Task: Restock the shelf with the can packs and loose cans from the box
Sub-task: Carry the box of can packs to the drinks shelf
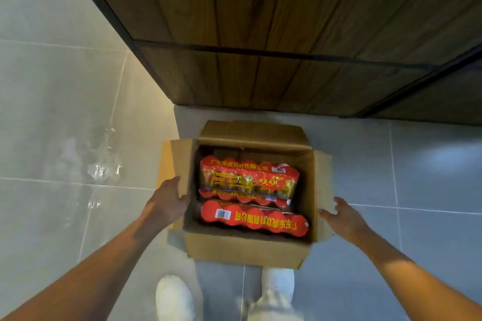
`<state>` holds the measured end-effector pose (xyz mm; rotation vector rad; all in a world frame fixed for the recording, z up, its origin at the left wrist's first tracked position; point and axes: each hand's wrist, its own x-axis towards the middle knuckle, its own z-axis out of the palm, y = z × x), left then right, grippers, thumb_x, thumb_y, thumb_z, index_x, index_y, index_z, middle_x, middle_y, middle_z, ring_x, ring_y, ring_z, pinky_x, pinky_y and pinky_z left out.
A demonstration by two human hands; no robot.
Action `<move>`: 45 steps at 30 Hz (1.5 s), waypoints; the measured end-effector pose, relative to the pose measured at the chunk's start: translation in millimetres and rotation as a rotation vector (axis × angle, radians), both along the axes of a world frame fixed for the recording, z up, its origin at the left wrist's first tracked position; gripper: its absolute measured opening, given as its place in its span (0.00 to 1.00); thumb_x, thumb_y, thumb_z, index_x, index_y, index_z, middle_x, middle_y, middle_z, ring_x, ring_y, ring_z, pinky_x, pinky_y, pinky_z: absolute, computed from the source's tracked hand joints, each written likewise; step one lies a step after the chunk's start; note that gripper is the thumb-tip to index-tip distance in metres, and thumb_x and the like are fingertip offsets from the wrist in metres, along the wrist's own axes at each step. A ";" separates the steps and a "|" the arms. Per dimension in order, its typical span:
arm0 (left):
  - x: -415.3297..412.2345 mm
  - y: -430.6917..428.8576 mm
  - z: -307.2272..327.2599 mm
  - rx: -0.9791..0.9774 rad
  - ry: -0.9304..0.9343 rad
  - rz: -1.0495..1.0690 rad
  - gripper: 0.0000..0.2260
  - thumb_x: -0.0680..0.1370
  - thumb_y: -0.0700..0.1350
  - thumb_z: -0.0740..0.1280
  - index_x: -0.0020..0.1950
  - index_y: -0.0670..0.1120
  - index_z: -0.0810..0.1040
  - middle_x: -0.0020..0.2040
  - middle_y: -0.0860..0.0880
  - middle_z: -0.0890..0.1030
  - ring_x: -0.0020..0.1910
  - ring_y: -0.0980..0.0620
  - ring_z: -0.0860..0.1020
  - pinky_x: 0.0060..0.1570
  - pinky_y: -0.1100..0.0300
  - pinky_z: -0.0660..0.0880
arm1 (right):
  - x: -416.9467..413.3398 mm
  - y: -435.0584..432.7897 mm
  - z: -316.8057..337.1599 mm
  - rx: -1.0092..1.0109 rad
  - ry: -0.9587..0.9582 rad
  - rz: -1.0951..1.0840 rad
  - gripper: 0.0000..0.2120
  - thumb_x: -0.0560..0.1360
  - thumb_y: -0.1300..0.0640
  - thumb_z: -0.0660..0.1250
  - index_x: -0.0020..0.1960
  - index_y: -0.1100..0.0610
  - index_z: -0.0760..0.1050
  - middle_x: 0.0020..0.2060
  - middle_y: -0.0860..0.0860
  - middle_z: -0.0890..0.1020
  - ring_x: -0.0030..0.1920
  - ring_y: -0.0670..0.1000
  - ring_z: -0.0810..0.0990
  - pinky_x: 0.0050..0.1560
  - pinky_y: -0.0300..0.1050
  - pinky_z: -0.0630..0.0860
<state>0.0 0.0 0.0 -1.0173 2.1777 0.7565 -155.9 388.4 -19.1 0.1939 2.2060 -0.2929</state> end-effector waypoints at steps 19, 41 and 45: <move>-13.7 3.5 -136.7 -0.211 -0.178 0.193 0.10 0.76 0.51 0.67 0.49 0.44 0.76 0.40 0.45 0.79 0.40 0.43 0.80 0.42 0.51 0.81 | -16.9 -17.6 -103.9 0.093 0.039 0.025 0.16 0.78 0.44 0.65 0.57 0.55 0.76 0.44 0.54 0.83 0.32 0.52 0.80 0.34 0.48 0.82; 73.0 -13.0 -122.6 -0.124 -0.145 0.181 0.14 0.79 0.51 0.64 0.57 0.43 0.78 0.54 0.43 0.82 0.50 0.44 0.80 0.48 0.54 0.78 | 0.4 -53.0 -71.0 0.108 0.077 0.262 0.09 0.79 0.50 0.63 0.50 0.55 0.76 0.40 0.54 0.83 0.32 0.53 0.82 0.37 0.48 0.83; 109.3 -24.8 -92.1 -0.151 -0.163 0.222 0.15 0.79 0.50 0.66 0.59 0.41 0.78 0.57 0.42 0.81 0.56 0.41 0.79 0.53 0.53 0.76 | 18.0 -81.8 -44.1 0.100 0.081 0.340 0.07 0.79 0.52 0.63 0.48 0.55 0.75 0.40 0.54 0.82 0.34 0.53 0.82 0.40 0.50 0.83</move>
